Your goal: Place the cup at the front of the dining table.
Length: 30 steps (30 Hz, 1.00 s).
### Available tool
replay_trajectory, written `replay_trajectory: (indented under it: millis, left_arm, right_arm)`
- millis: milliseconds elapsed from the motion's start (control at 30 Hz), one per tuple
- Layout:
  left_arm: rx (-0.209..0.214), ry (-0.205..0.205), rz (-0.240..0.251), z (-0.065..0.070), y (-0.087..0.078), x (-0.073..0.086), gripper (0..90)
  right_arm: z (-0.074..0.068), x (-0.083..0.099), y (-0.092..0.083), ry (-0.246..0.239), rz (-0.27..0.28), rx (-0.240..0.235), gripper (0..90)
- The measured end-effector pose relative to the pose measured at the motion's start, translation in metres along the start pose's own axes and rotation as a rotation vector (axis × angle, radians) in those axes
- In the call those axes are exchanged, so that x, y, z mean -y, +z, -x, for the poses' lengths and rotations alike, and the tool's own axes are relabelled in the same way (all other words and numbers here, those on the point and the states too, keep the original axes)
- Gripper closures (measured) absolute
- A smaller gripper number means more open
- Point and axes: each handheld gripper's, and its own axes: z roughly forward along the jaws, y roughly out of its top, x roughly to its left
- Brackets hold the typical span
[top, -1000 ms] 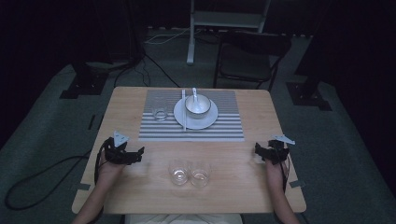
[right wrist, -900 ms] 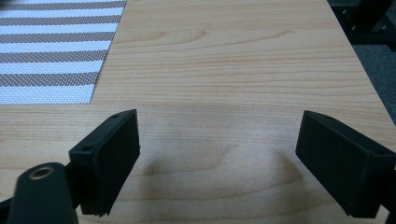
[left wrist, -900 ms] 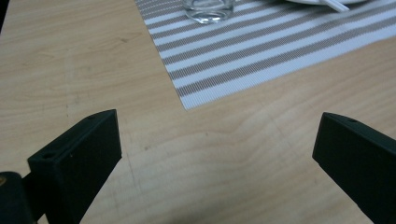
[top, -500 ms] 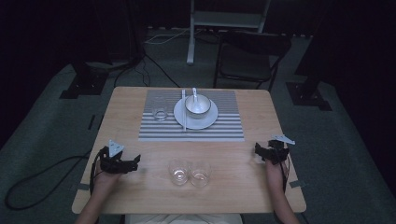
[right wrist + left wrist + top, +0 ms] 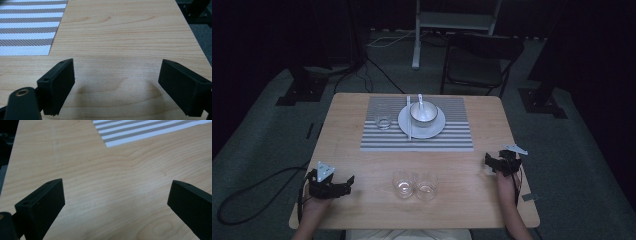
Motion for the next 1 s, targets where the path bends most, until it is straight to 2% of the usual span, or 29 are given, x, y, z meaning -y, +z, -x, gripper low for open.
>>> replay_trajectory:
  millis: [267,367,500,667,800,1000]
  left_arm:
    - [-0.004,-0.003,-0.008,-0.003,-0.013,0.014,1.7]
    - [-0.021,-0.021,0.0,-0.006,-0.017,0.019,1.7]
    - [-0.054,-0.018,-0.007,-0.009,-0.022,0.024,1.7]
    - [-0.059,-0.019,-0.013,-0.012,-0.026,0.03,1.7]
    - [-0.082,-0.036,0.002,-0.017,-0.035,0.035,1.7]
    - [-0.113,-0.044,-0.001,-0.024,-0.047,0.046,1.7]
  right_arm:
    - [0.0,0.0,0.0,0.002,0.0,0.0,13.0]
    - [0.0,0.0,0.0,0.0,0.0,0.0,13.0]
    - [0.0,0.0,0.0,0.002,0.0,0.0,13.0]
    - [0.0,0.0,0.0,0.0,0.0,0.001,13.0]
    - [0.0,0.0,0.0,0.001,0.0,0.001,13.0]
    - [0.0,0.0,0.0,0.0,-0.001,0.002,13.0]
